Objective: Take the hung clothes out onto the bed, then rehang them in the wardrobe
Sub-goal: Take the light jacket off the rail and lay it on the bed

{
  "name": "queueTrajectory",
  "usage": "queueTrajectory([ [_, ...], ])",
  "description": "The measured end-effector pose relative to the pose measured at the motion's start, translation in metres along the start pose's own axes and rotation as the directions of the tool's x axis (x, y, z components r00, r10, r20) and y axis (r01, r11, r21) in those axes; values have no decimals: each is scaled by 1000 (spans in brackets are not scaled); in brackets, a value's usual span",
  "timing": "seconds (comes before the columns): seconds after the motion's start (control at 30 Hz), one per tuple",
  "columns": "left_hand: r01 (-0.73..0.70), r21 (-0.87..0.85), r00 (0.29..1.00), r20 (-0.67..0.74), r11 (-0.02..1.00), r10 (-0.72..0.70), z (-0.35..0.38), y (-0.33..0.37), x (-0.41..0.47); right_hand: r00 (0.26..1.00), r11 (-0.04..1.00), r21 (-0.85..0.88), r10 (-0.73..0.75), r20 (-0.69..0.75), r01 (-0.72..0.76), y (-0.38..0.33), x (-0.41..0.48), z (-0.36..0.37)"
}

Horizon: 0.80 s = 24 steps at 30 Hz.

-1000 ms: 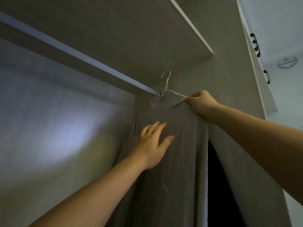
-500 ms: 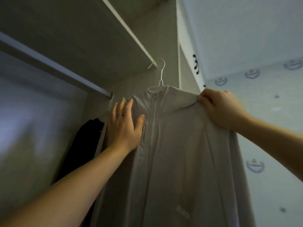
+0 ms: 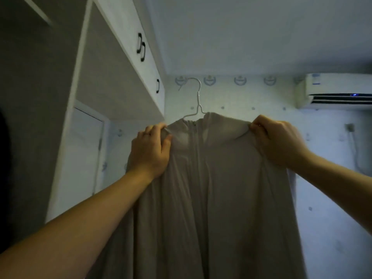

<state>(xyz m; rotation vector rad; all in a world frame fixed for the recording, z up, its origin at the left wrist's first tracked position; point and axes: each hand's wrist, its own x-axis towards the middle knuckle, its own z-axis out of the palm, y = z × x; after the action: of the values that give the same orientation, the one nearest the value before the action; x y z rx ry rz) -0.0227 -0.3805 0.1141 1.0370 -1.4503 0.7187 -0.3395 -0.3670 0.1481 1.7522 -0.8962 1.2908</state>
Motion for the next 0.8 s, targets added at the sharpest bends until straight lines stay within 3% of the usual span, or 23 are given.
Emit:
queueTrajectory([
  [0.17, 72, -219, 987, 156, 973, -38, 110, 58, -48, 990, 991, -98, 105, 97, -96, 87, -86, -31],
  [0.37, 170, -330, 914, 404, 929, -24, 232, 107, -118, 941, 948, -209, 279, 193, -238, 157, -200, -48],
  [0.57, 227, -358, 820, 573, 906, 21, 354, 135, -198, 801, 862, -286, 498, 333, -418, 214, -311, -25],
  [0.8, 197, -431, 742, 653, 881, 154, 506, 158, -251, 581, 735, -353, 676, 453, -579, 274, -404, 22],
])
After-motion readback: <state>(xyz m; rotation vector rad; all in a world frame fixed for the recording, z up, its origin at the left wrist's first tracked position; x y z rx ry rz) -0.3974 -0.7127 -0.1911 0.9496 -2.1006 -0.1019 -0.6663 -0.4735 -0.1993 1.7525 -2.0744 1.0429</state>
